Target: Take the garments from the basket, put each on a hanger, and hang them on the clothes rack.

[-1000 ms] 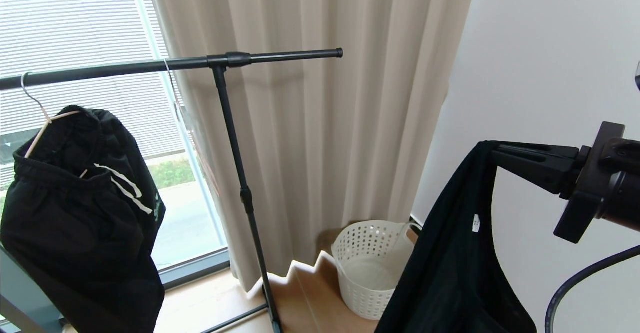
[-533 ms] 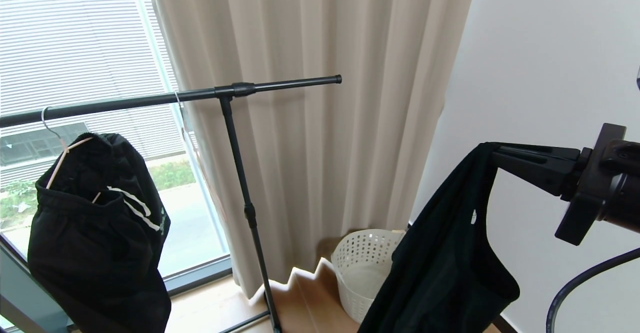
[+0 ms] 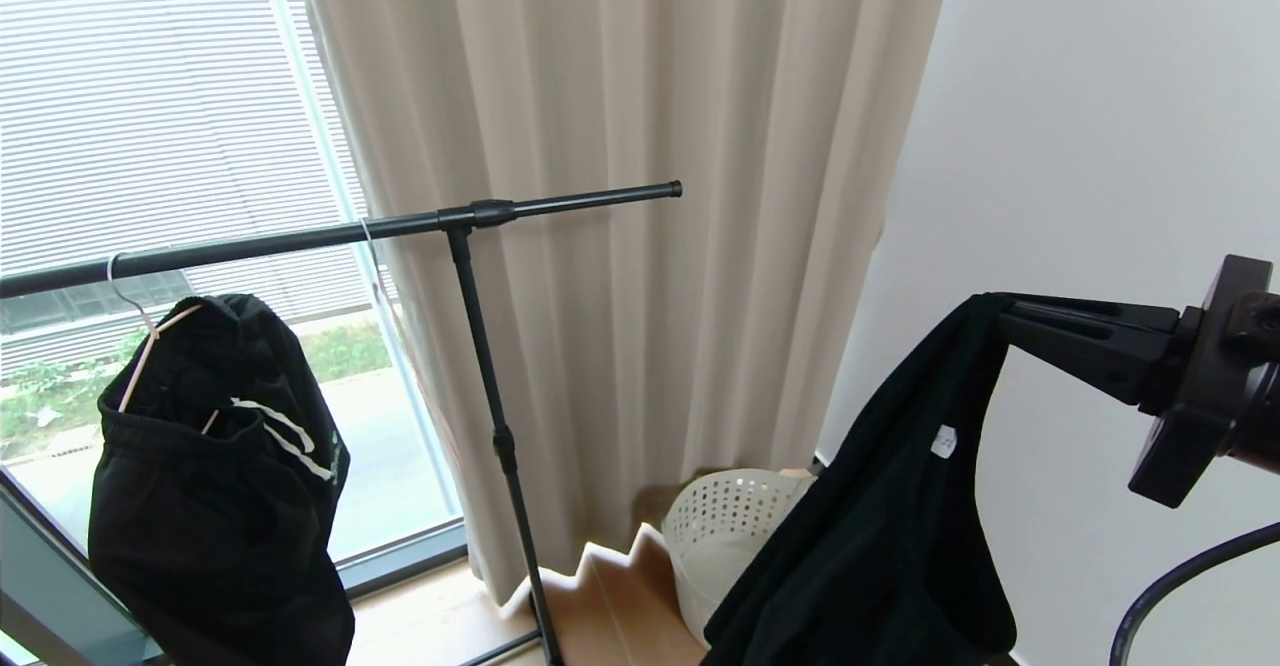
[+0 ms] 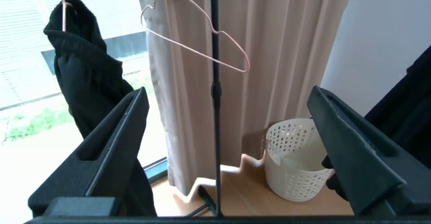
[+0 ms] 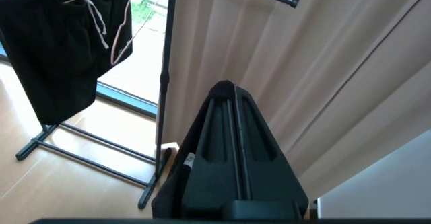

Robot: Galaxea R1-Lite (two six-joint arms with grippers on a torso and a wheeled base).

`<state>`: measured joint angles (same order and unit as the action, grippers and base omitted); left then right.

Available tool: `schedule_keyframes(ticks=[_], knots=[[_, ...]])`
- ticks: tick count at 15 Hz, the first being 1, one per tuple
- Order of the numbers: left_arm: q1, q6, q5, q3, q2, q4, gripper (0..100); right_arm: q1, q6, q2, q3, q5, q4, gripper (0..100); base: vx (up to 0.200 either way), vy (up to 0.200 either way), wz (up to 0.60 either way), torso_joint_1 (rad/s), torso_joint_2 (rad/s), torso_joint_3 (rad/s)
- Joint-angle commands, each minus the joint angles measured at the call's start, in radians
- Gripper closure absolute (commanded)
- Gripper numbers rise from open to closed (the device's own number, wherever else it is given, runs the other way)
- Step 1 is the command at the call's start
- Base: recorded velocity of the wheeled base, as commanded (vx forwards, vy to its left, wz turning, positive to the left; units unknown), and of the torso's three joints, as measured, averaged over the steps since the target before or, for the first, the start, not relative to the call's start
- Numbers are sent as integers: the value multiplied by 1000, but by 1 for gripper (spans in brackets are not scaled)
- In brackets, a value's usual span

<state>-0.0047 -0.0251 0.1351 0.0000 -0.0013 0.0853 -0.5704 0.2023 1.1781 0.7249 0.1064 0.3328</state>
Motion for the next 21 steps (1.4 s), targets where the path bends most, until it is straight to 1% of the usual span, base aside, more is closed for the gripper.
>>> schedule_keyframes(ticks=[1, 2, 14, 16, 21], knots=[[0, 1, 0, 0, 1, 1, 0, 0, 0, 3, 2, -1, 0, 100, 0, 0, 0, 0, 0, 0], [0, -1, 0, 0, 1, 1, 0, 0, 0, 5, 2, -2, 0, 100, 0, 0, 0, 0, 0, 0], [0, 2, 0, 0, 1, 1, 0, 0, 0, 5, -2, 1, 0, 100, 0, 0, 600, 6, -2, 1], [0, 2, 0, 0, 1, 1, 0, 0, 0, -2, -5, 3, 2, 100, 0, 0, 0, 0, 0, 0], [0, 1, 3, 0, 1, 1, 0, 0, -1, 3, -19, 4, 49, 100, 0, 0, 0, 0, 0, 0]])
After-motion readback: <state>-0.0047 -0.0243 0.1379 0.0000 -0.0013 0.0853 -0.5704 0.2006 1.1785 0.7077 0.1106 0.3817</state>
